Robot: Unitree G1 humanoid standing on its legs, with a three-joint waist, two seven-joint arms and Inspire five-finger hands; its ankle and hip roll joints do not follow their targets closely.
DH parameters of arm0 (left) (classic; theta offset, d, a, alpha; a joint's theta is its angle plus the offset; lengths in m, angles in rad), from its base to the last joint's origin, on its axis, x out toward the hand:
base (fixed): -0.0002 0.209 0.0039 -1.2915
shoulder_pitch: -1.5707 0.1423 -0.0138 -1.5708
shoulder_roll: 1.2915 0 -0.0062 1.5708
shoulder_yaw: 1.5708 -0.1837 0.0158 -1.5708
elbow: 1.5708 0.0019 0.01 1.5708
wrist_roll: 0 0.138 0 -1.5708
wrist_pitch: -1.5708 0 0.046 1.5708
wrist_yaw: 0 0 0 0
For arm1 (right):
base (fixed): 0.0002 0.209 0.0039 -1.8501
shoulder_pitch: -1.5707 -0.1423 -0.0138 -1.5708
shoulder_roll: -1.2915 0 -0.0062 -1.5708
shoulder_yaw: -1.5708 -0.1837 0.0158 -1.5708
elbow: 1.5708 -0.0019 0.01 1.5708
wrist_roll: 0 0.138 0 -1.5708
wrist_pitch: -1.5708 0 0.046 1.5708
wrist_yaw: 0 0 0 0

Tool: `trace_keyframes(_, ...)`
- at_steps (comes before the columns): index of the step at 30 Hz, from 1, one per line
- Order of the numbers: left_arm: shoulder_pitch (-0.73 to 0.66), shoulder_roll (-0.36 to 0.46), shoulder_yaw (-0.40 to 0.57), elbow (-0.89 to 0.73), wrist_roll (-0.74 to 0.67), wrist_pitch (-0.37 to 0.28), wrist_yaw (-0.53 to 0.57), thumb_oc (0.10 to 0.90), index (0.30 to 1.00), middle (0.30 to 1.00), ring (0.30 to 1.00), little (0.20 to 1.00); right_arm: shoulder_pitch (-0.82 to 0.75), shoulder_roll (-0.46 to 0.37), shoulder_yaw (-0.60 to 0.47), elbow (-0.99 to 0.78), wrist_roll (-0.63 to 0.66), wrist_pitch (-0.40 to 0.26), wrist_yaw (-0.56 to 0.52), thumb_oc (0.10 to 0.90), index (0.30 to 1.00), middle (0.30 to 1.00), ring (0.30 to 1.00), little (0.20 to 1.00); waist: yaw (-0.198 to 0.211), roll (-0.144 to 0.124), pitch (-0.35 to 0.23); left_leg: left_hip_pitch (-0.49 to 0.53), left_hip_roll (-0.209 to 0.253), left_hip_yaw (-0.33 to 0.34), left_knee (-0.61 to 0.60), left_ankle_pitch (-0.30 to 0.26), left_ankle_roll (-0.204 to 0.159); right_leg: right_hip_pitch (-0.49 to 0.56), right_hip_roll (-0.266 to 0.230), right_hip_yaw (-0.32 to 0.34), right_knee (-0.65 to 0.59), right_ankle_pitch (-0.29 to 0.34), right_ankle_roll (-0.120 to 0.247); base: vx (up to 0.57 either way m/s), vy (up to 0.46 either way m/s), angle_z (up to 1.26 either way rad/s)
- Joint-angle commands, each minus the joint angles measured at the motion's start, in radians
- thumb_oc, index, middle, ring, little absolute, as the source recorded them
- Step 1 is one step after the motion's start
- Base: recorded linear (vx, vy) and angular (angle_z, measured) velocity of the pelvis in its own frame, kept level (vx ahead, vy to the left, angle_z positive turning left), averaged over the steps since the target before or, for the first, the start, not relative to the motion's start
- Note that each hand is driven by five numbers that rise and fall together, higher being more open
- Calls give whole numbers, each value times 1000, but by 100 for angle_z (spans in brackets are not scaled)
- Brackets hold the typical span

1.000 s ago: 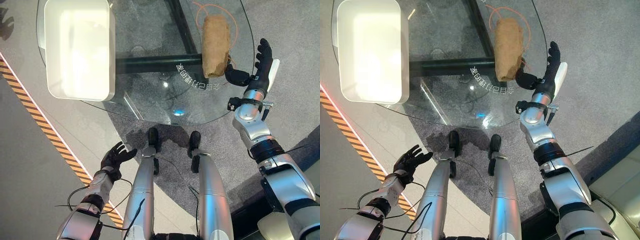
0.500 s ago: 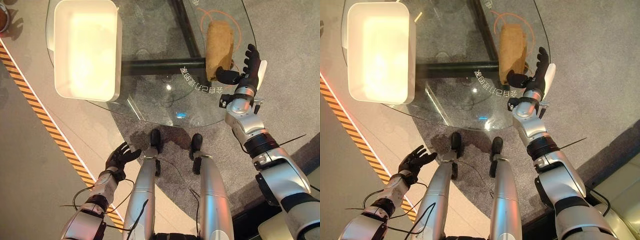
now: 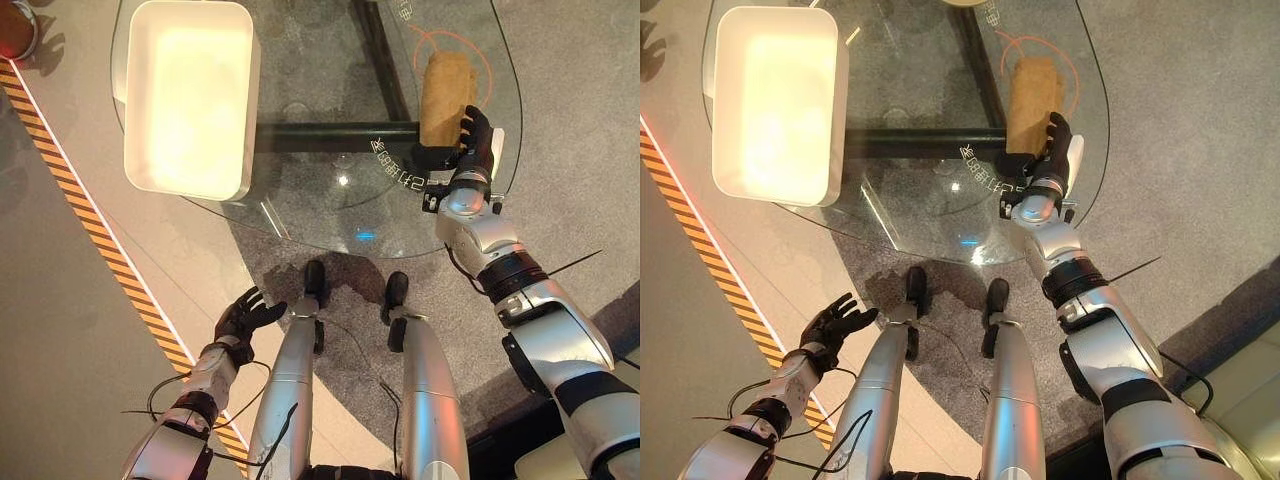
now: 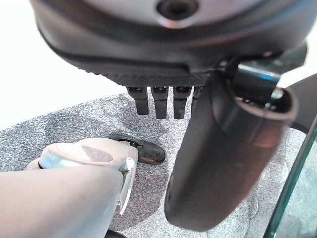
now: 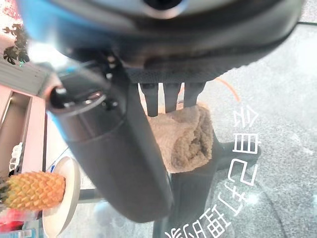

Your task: Wipe the table with a cloth and put it in the basket.

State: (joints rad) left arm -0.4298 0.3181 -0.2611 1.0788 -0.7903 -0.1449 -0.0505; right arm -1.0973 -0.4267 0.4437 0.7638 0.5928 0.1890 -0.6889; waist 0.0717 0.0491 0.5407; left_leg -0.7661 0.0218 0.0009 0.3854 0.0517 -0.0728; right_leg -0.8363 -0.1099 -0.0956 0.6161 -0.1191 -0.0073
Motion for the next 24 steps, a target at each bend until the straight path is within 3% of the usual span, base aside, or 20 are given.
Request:
trace_keyframes(1, 60, -26, -12, -12, 23, -12, 31, 800, 900, 900, 900, 900, -116, -33, 35, -15, -7, -8, -23, 800, 900, 900, 900, 900, 3, 58, -21, -3, -50, 62, 67, -90, 43, 21, 24, -56, -83, 19, -13, 0, 0, 0)
trace_keyframes(13, 61, -42, -43, -13, 18, -15, 29, 800, 900, 900, 900, 900, -214, -60, 96, 127, -139, 94, -100, 800, 900, 900, 900, 900, 26, 78, -21, -22, -56, 53, 71, -85, 44, 0, 15, -65, -68, 22, -10, 6, 0, 1)
trace_keyframes(24, 55, -40, -73, -20, 7, -11, 21, 800, 900, 900, 900, 900, -246, -60, 127, 227, -146, 96, -67, 800, 900, 900, 900, 900, 42, 96, -21, -40, -66, 43, 77, -83, 49, -21, 8, -70, -56, 23, -8, 8, 0, 3)
